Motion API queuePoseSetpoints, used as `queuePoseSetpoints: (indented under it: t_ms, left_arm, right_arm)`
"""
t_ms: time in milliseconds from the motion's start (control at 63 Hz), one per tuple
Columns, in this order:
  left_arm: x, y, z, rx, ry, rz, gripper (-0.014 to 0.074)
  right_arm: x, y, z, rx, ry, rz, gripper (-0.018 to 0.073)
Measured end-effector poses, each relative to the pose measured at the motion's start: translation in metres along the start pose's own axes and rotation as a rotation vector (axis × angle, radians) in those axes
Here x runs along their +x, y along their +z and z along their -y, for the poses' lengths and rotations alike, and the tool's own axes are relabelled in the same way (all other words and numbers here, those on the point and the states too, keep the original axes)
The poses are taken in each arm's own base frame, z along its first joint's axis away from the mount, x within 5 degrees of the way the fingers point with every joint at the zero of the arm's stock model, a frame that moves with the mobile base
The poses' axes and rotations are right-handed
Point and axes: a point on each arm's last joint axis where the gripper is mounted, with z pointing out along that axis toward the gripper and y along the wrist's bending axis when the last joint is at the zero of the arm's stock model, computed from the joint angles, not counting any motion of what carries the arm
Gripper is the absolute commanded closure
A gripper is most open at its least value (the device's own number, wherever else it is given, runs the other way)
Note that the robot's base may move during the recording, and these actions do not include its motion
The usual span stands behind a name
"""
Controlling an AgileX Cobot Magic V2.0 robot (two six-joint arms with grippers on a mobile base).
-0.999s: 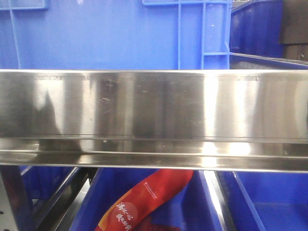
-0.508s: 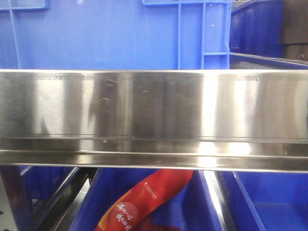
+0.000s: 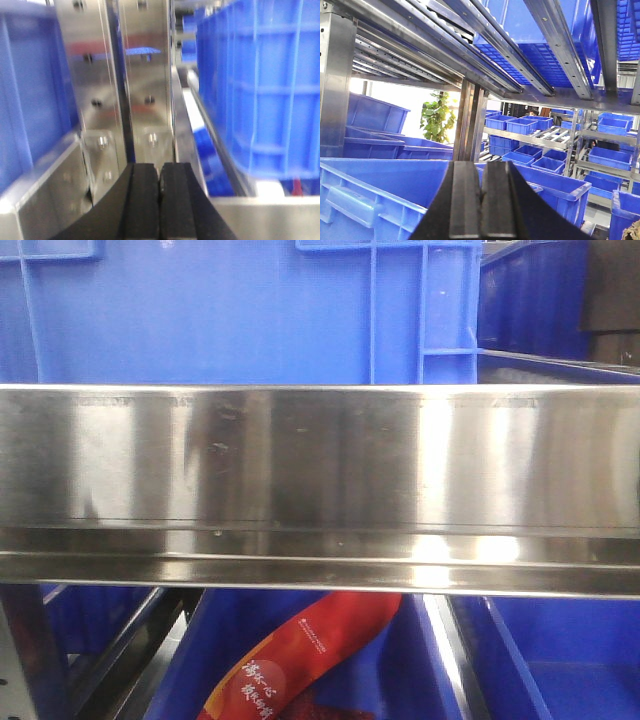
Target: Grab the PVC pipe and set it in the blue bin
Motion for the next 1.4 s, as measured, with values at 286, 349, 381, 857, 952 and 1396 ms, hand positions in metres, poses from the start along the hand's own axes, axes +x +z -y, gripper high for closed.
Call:
queuePoseSetpoints:
  t_ms: [286, 349, 381, 857, 952, 1396]
  left_arm:
    - [-0.005, -0.009, -0.003, -0.062, 0.002, 0.124, 0.0707]
    - [-0.002, -0.011, -0.004, -0.085, 0.004, 0.137, 0.0707]
    - [0.001, -0.012, -0.004, -0.098, 0.005, 0.141, 0.0707]
    - [0.021, -0.01, -0.008, -0.194, -0.025, 0.147, 0.0707]
    - [0.021, -0.01, -0.008, -0.205, -0.024, 0.149, 0.0707]
    - [0.035, -0.008, -0.012, -0.282, -0.023, 0.111, 0.0707]
  right_arm:
    - [0.0, 0.0, 0.0, 0.0, 0.0, 0.0, 0.0721]
    - [0.0, 0.0, 0.0, 0.0, 0.0, 0.0, 0.0721]
    - [0.0, 0.0, 0.0, 0.0, 0.0, 0.0, 0.0721]
    - [0.0, 0.0, 0.0, 0.0, 0.0, 0.0, 0.0721]
    - [0.0, 0.0, 0.0, 0.0, 0.0, 0.0, 0.0721]
    - [0.0, 0.0, 0.0, 0.0, 0.0, 0.0, 0.0721]
